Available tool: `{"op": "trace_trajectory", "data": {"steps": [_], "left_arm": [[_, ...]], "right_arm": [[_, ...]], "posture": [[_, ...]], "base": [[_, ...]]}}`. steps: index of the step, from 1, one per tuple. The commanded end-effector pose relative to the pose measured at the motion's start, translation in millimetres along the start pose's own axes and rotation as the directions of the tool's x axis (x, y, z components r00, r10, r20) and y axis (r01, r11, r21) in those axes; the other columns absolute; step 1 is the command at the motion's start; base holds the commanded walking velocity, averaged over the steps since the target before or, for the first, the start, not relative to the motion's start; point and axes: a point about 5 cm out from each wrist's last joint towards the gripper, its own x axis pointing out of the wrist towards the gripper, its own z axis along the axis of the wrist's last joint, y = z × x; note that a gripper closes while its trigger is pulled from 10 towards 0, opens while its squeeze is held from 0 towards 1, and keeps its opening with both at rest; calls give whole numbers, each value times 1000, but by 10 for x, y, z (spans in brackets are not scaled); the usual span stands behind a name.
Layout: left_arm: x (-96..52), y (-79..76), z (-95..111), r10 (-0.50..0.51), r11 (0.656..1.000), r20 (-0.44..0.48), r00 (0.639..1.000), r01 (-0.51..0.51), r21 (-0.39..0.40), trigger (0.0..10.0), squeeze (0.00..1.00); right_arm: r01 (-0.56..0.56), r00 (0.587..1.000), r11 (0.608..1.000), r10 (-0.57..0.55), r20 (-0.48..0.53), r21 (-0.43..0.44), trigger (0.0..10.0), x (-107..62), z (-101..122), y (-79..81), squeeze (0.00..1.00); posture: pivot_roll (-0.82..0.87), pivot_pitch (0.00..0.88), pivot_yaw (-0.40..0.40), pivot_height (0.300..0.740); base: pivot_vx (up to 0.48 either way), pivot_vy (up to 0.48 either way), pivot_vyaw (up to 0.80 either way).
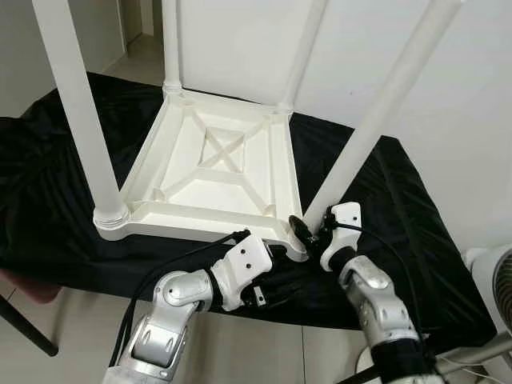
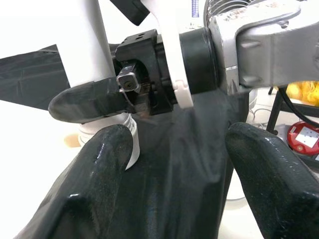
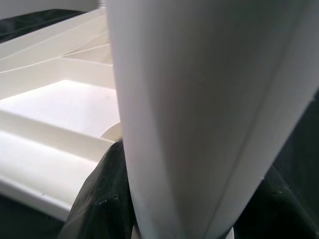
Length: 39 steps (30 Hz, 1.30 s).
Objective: Building children table
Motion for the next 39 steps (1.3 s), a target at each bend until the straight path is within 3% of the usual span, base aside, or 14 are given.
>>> {"op": "trace_trajectory", "data": {"steps": [1,6,12,13,20,21,23,24,26,29,33,37,38,39], "left_arm": [[31,41,-20,138,990,-5,990,-138,-11,10000,0],[36,26,-19,134,991,-2,991,-134,-15,10000,0],[37,12,-17,131,991,-2,991,-131,-16,10000,0],[37,17,-14,132,991,-2,991,-132,-17,10000,0],[38,29,-2,137,990,0,991,-137,-18,10000,0],[36,27,0,137,990,1,991,-137,-18,10000,0],[34,25,2,136,990,1,991,-136,-18,10000,0],[29,23,7,137,990,1,991,-137,-19,10000,0],[29,23,7,137,990,1,991,-137,-19,10000,0],[18,21,10,138,990,1,991,-137,-24,10000,0],[13,24,14,136,990,-1,991,-136,-23,10000,0],[16,25,23,133,991,0,991,-133,-21,10000,0],[15,27,25,132,991,0,991,-132,-20,10000,0],[14,28,25,132,991,0,991,-132,-20,10000,0]], "right_arm": [[133,990,991,-133,-45,-9,10000,-74,-79,-103,0],[281,959,960,-281,-50,1,10000,-141,-94,87,0],[259,964,966,-258,-61,12,10000,-156,-93,216,0],[250,968,968,-249,-43,31,10000,-153,-58,197,1000],[217,976,976,-217,-5,21,10000,-185,33,28,1000],[169,986,986,-169,0,8,10000,-196,47,-9,0],[137,991,991,-137,1,-2,10000,-205,58,-29,0],[53,999,999,-53,-3,-6,10000,-217,65,-43,0],[53,999,999,-53,-3,-6,10000,-217,65,-43,0],[-62,998,996,62,-7,-59,10000,-209,98,-152,0],[-231,973,968,229,-38,-100,10000,-129,124,-240,0],[-314,949,939,306,-77,-138,10000,-58,95,-236,0],[-349,937,926,339,-88,-143,4118,-31,81,-220,0],[-371,928,917,361,-94,-144,4118,-14,72,-209,0]], "posture": [[-23,31,-144,740],[-21,30,-149,740],[-19,27,-151,740],[-22,30,-148,740],[-25,41,-147,740],[-25,41,-147,740],[-25,41,-147,740],[-24,50,-143,740],[-24,50,-143,740],[-22,53,-141,740],[-18,49,-133,740],[-11,46,-131,740],[-11,44,-129,740],[-11,44,-129,740]], "base": [[0,0,0],[0,0,0],[0,0,0],[0,0,0],[0,0,0],[0,0,0],[0,0,0],[0,0,0],[0,0,0],[0,0,0],[0,0,0],[0,0,0],[0,0,0],[0,0,0]]}}
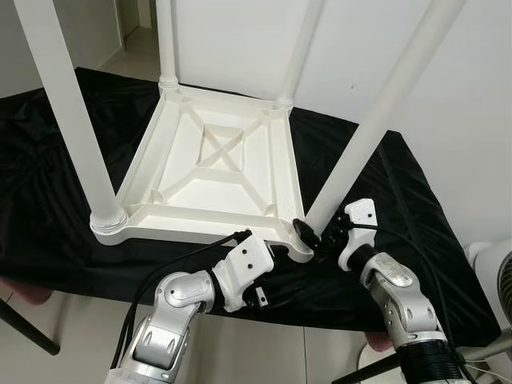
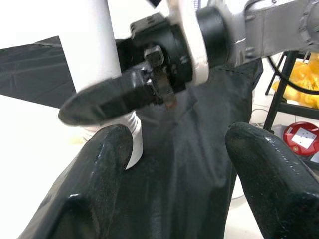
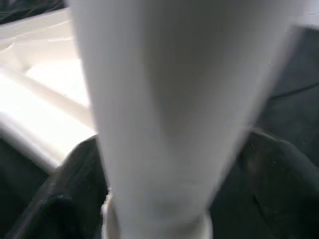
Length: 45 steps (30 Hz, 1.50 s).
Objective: Building children table
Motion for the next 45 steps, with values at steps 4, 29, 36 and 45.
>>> {"op": "trace_trajectory", "data": {"steps": [4,29,36,45], "left_arm": [[13,46,17,127,992,-2,992,-127,0,10000,0],[56,0,50,109,994,7,994,-109,-9,10000,0],[72,-1,63,108,994,12,994,-108,-14,10000,0],[57,-5,64,108,994,9,994,-108,-12,10000,0]], "right_arm": [[-110,994,994,110,-28,-10,0,46,-60,25,0],[361,931,928,-354,-87,94,10000,-27,-158,191,0],[477,878,867,-465,-112,141,10000,0,-169,493,0],[383,922,907,-385,-21,177,10000,-52,16,374,1000]], "posture": [[-1,41,-135,740],[-36,48,-135,740],[-27,45,-141,740],[-23,39,-145,740]], "base": [[0,0,0],[0,0,0],[0,0,0],[0,0,0]]}}
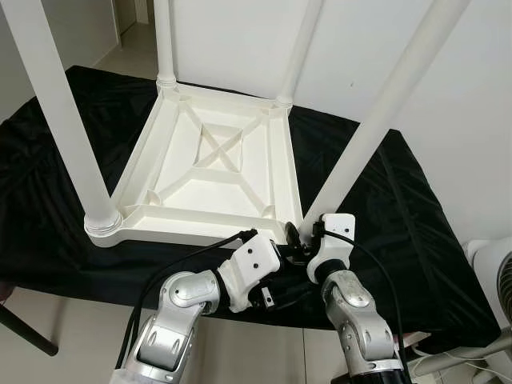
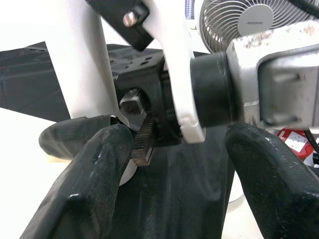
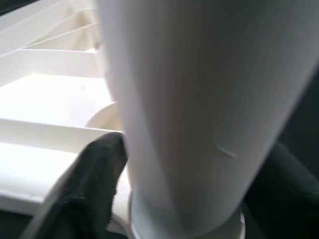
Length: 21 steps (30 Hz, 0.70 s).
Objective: Building children table
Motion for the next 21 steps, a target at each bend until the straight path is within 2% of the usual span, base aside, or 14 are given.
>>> {"op": "trace_trajectory", "data": {"steps": [1,4,7,8,11,12,18,19,20,21], "left_arm": [[4,37,3,124,992,-6,992,-124,-3,10000,0],[-2,32,5,123,992,-5,992,-123,-4,10000,0],[-42,17,-9,112,994,-12,994,-112,-7,10000,0],[-42,17,-9,112,994,-12,994,-112,-7,10000,0],[-100,9,-4,103,995,-13,995,-103,-10,10000,0],[-125,20,-2,102,995,-15,995,-102,-11,10000,0],[-142,31,-3,96,995,-20,995,-96,-4,10000,0],[-137,33,5,95,995,-20,995,-96,-1,10000,0],[-137,33,5,95,995,-20,995,-96,-1,10000,0],[-134,30,11,96,995,-19,995,-96,-1,10000,0]], "right_arm": [[-35,999,999,35,2,-8,10000,-25,47,-102,0],[-72,997,997,72,2,-9,10000,-37,57,-127,0],[-197,980,973,197,-8,-119,10000,-28,77,-238,0],[-197,980,973,197,-8,-119,10000,-28,77,-238,0],[-339,941,926,337,-38,-166,10000,-9,89,-329,0],[-396,918,893,391,-66,-212,10000,40,86,-367,0],[-450,893,863,443,-84,-232,10000,139,113,-406,0],[-485,874,840,474,-107,-243,9608,188,98,-403,0],[-485,874,840,474,-107,-243,9608,188,98,-403,0],[-504,863,826,491,-116,-252,0,213,91,-402,0]], "posture": [[-23,39,-145,740],[-23,39,-145,740],[-20,38,-148,740],[-20,38,-148,740],[-18,36,-144,740],[-17,34,-138,740],[-12,32,-136,740],[-7,33,-137,740],[-7,33,-137,740],[-3,34,-138,740]], "base": [[0,0,0],[0,0,0],[0,0,0],[0,0,0],[0,0,0],[0,0,0],[0,0,0],[0,0,0],[0,0,0],[0,0,0]]}}
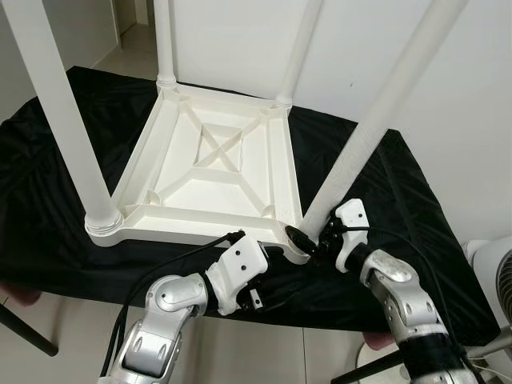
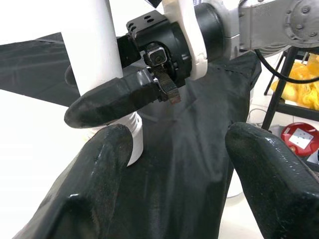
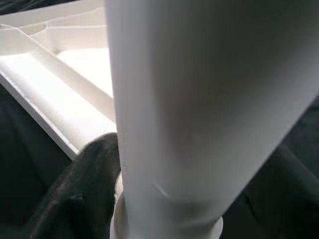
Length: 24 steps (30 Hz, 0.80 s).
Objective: Building children table
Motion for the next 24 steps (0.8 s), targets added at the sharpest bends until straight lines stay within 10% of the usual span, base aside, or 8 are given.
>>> {"op": "trace_trajectory", "data": {"steps": [1,12,13,24], "left_arm": [[19,14,31,69,998,6,998,-69,1,10000,0],[9,16,30,88,996,-1,996,-88,-3,10000,0],[7,10,29,89,996,-1,996,-89,-4,10000,0],[23,22,43,93,996,1,996,-93,-3,10000,0]], "right_arm": [[-32,999,999,32,-26,-25,0,9,-37,-14,0],[-37,999,999,38,-22,33,0,-4,-206,-6,0],[-4,1000,997,5,-11,72,10000,-4,-206,6,0],[319,942,918,-334,24,235,10000,62,-164,84,0]], "posture": [[-3,34,-138,740],[8,36,-145,740],[19,45,-146,740],[7,52,-144,740]], "base": [[0,0,0],[0,0,0],[0,0,0],[0,0,0]]}}
